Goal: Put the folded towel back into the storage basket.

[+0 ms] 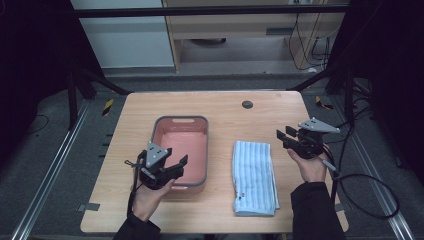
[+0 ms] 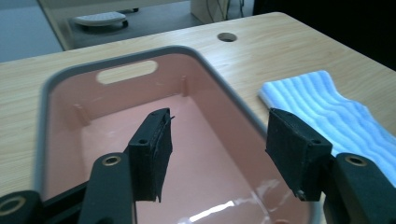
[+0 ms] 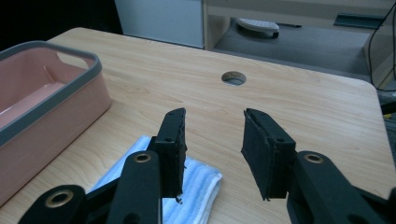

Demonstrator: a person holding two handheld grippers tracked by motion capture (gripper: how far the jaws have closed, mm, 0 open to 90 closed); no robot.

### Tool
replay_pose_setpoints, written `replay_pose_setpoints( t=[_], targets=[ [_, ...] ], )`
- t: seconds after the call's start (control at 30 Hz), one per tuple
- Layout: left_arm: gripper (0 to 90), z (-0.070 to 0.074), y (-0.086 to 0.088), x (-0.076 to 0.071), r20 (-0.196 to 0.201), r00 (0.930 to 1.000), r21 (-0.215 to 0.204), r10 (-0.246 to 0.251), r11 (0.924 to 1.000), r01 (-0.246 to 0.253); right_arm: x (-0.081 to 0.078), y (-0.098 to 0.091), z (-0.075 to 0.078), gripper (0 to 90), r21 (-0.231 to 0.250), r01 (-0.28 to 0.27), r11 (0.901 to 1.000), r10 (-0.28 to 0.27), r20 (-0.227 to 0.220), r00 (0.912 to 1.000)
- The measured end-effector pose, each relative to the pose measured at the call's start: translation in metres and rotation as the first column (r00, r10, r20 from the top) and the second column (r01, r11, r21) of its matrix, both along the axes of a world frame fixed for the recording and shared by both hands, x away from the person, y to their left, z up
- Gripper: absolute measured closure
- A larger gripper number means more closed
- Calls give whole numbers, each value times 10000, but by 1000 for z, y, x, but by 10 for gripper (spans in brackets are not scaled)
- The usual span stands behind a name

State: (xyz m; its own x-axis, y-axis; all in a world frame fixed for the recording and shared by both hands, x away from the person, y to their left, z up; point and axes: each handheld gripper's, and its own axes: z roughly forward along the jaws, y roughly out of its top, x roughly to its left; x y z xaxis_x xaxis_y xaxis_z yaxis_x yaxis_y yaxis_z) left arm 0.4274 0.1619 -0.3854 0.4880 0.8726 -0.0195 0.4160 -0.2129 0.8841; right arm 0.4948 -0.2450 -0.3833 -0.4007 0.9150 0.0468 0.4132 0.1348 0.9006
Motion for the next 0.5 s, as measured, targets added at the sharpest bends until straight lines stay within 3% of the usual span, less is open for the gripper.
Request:
replay_pose_setpoints(
  t=[0.5],
  targets=[
    [424,-17,-54,-13,-448,9933,253,-1064,9939,1076,12,5,-10,595,-117,-233,9997,229,-361,9991]
  ],
)
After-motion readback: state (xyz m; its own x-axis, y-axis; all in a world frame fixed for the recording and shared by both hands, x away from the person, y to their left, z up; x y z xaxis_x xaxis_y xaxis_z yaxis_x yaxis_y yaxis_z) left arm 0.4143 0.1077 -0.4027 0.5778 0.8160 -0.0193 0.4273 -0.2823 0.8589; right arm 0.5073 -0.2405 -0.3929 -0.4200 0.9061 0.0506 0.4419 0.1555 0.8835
